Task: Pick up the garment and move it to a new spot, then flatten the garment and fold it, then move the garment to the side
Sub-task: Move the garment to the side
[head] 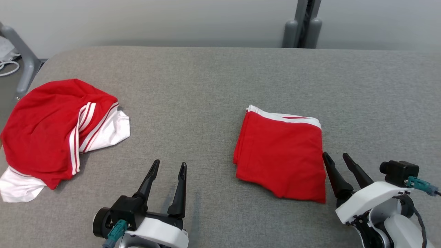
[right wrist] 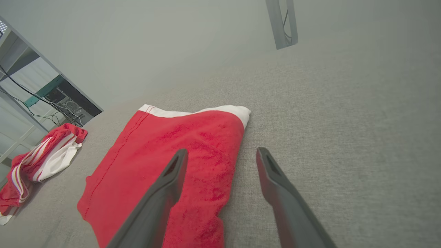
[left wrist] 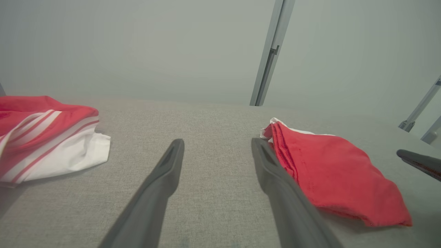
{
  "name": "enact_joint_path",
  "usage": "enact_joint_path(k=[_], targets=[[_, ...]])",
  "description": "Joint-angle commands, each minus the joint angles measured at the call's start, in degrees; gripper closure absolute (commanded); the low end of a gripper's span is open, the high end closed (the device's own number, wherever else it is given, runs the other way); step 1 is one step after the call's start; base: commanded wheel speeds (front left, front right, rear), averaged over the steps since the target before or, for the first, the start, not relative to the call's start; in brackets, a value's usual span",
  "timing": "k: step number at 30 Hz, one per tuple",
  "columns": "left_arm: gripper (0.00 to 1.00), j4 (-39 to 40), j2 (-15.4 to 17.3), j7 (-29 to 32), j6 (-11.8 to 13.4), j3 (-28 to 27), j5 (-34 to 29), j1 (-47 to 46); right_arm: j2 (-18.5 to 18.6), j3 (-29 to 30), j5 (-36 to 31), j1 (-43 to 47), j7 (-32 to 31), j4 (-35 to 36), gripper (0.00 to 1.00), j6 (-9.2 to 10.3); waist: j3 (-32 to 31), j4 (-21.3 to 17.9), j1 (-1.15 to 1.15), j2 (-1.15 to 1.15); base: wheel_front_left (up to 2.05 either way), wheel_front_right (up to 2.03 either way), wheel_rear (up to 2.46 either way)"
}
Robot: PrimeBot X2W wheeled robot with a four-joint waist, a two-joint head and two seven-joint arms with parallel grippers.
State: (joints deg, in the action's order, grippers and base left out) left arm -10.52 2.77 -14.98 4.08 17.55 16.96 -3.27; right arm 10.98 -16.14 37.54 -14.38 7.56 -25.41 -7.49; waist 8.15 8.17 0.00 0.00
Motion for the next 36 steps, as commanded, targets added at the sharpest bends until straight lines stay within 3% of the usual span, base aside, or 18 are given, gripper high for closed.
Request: enact_joint_path(k=[1, 8, 16, 17, 18, 19, 20, 31, 36], targets=[[0.0, -0.2, 0.3, -0.2, -0.3, 0.2, -0.4, -0.9, 1.1, -1.2, 2.5, -1.2, -1.1, -0.5, 0.0, 0.0, 2.3, 2.3, 0.0, 0.0, 0.0, 0.0, 0.0], [0.0, -0.4, 0.2, -0.2, -0.1, 1.7, 0.0, -2.9, 4.8, -5.6, 13.8, -5.1, -7.5, -4.2, 0.0, 0.0, 4.5, 5.4, 0.0, 0.0, 0.0, 0.0, 0.0], [0.0, -0.2, 0.2, -0.2, 0.5, 3.0, 0.3, -3.6, 5.8, -10.9, 20.5, -7.1, -10.7, -6.2, 0.0, -0.01, 5.0, 7.6, 0.0, 0.0, 0.0, 0.0, 0.0], [0.0, -0.2, 0.2, -0.2, 0.5, 3.2, 0.3, -3.6, 6.0, -11.8, 20.7, -7.3, -10.8, -6.3, 0.55, -0.01, 4.9, 7.7, 0.0, 0.0, 0.0, 0.0, 0.0], [0.0, -0.2, 0.2, -0.2, 0.5, 3.2, 0.3, -3.6, 6.4, -12.5, 20.7, -7.6, -10.6, -6.6, 0.81, -0.01, 4.9, 7.9, 0.0, 0.0, 0.0, 0.0, 0.0], [0.0, -0.2, 0.2, -0.2, 0.5, 3.2, 0.3, -3.6, 6.4, -12.5, 20.7, -7.6, -10.6, -6.6, 0.81, -0.01, 4.9, 7.9, 0.0, 0.0, 0.0, 0.0, 0.0], [0.0, -0.2, 0.2, -0.2, 0.5, 3.3, 0.3, -3.5, 6.8, -13.3, 20.5, -7.9, -10.1, -6.8, 1.0, -0.01, 4.9, 7.9, 0.0, 0.0, 0.0, 0.0, 0.0], [0.0, 0.6, 0.2, -0.2, 0.4, 3.5, -1.0, -3.8, 11.5, -19.9, 18.4, -13.2, -4.4, -9.4, 1.0, 0.01, 4.1, 4.7, 0.0, 0.0, 0.0, 0.0, 0.0], [0.0, 1.6, 0.2, -0.2, -0.6, 5.2, -1.7, -5.9, 17.0, -24.5, 15.4, -16.6, -5.7, -8.1, 1.0, 0.01, 5.8, 1.4, 0.0, 0.0, 0.0, 0.0, 0.0]])
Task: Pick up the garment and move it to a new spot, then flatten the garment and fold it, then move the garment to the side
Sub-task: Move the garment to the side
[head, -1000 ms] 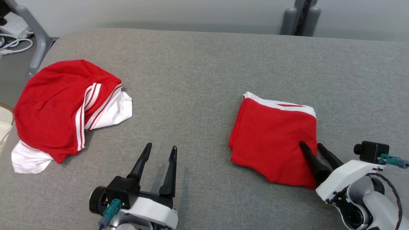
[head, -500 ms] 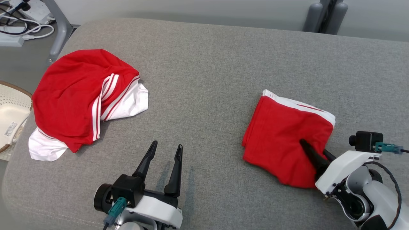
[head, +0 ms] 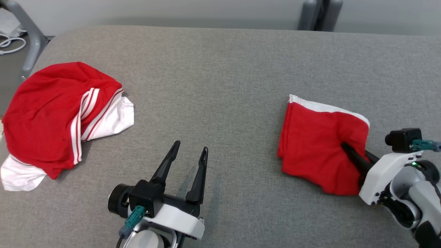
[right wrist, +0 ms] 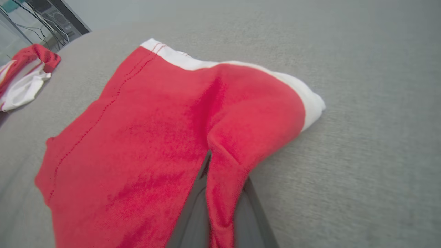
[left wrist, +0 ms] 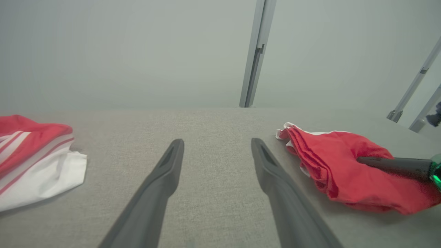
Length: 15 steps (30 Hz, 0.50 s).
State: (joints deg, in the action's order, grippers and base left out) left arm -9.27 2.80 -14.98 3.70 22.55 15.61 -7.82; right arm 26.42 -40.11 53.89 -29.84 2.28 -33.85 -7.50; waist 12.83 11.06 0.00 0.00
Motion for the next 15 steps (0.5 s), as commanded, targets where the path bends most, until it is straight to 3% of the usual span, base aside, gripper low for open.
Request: enact_joint_path(k=[1, 8, 15], targets=[[0.0, 0.5, 0.2, -0.2, -0.5, 0.7, -0.4, -2.0, 3.1, -1.8, -2.0, -2.0, -0.7, 0.8, 1.0, 0.02, 1.7, -2.1, 0.0, 0.0, 0.0, 0.0, 0.0], [0.0, 1.5, 0.2, -0.2, -2.2, 5.5, -0.6, -9.4, 14.9, -8.5, -5.5, -9.4, -3.4, 6.5, 1.0, 0.03, 8.5, -6.4, 0.0, 0.0, 0.0, 0.0, 0.0], [0.0, 2.0, 0.2, -0.2, -3.7, 11.6, -0.2, -18.6, 28.4, -13.0, -7.1, -17.1, -3.5, 11.7, 1.0, 0.03, 16.7, -8.2, 0.0, 0.0, 0.0, 0.0, 0.0]])
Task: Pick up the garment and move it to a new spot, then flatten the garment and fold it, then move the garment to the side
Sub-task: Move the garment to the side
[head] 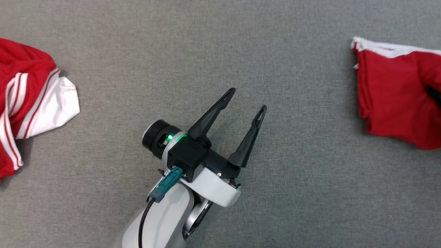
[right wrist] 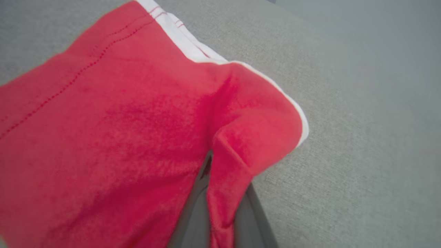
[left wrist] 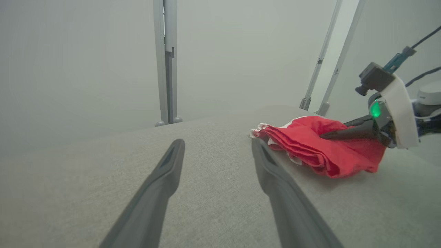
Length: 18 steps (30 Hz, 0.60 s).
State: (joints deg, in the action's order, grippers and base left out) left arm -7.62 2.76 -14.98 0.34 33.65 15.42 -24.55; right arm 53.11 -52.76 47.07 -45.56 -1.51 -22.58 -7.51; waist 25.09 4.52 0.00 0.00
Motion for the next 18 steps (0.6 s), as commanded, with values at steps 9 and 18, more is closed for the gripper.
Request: enact_joint_path(k=[9, 18], targets=[[0.0, 2.0, 0.3, -0.2, -0.7, 7.4, 1.1, -11.0, 18.3, -4.8, -2.6, -8.6, 1.7, 2.7, 1.0, 0.04, 11.9, -1.2, 0.0, 0.0, 0.0, 0.0, 0.0], [0.0, 4.3, 0.3, -0.2, 0.5, 11.2, 2.5, -15.4, 27.5, -6.7, -7.0, -13.6, 1.9, 1.8, 1.0, 0.04, 15.6, 0.6, 0.0, 0.0, 0.0, 0.0, 0.0]])
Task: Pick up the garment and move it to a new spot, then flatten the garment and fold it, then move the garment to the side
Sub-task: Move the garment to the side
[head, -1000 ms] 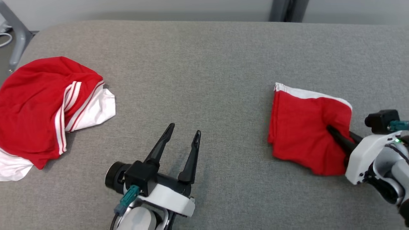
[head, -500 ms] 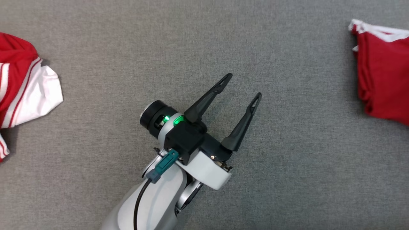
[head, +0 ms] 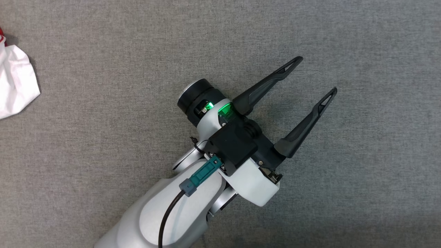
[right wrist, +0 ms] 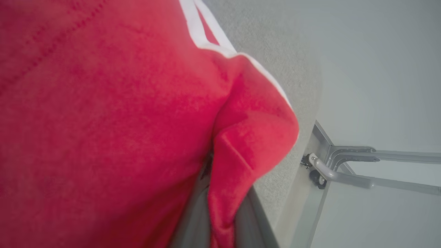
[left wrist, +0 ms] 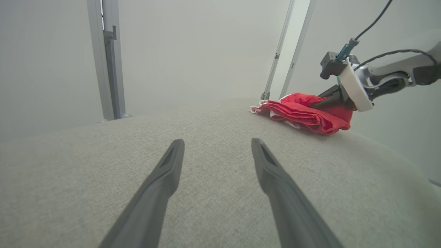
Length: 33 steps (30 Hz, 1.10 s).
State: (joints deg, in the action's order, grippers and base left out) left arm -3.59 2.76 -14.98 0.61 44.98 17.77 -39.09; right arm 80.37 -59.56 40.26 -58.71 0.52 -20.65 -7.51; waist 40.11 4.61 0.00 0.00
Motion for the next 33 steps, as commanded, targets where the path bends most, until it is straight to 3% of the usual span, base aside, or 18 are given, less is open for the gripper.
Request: enact_joint_path(k=[1, 12, 18, 19, 20, 21, 33], targets=[[0.0, 0.4, 0.3, -0.2, 0.5, 0.2, 0.4, -1.2, 0.9, -0.1, -0.9, -1.0, -0.1, -0.5, 1.0, 0.04, 0.9, 0.8, 0.0, 0.0, 0.0, 0.0, 0.0], [0.0, 1.6, 0.3, -0.2, 1.5, 1.8, 1.0, -2.7, 2.8, -1.0, -10.3, -5.6, -2.4, -6.5, 1.0, 0.04, 2.7, 1.4, 0.0, 0.0, 0.0, 0.0, 0.0], [0.0, 1.3, 0.2, -0.2, 1.7, 1.7, 1.1, -2.3, 2.8, -0.5, -9.9, -5.7, -2.9, -10.5, 1.0, 0.05, 2.3, 1.4, 0.0, 0.0, 0.0, 0.0, 0.0], [0.0, 1.3, 0.2, -0.2, 1.7, 1.8, 1.1, -2.2, 2.7, -0.3, -9.4, -5.5, -2.6, -10.7, 0.7, 0.04, 2.1, 1.5, 0.0, 0.0, 0.0, 0.0, 0.0], [0.0, 1.3, 0.3, -0.2, 1.7, 1.8, 1.2, -2.2, 2.7, 0.0, -8.5, -5.3, -1.8, -11.3, 0.13, 0.04, 2.0, 1.5, 0.0, 0.0, 0.0, 0.0, 0.0], [0.0, 1.3, 0.3, -0.2, 1.7, 1.9, 1.3, -2.2, 2.4, 0.1, -8.0, -5.1, -1.4, -12.0, 0.0, 0.04, 1.8, 1.6, 0.0, 0.0, 0.0, 0.0, 0.0], [0.0, 0.5, 0.3, -0.2, 2.0, 1.4, 1.3, 0.2, -3.3, 0.1, -9.4, -5.5, 0.3, -17.3, 0.0, 0.04, -3.3, 1.5, 0.0, 0.0, 0.0, 0.0, 0.0]])
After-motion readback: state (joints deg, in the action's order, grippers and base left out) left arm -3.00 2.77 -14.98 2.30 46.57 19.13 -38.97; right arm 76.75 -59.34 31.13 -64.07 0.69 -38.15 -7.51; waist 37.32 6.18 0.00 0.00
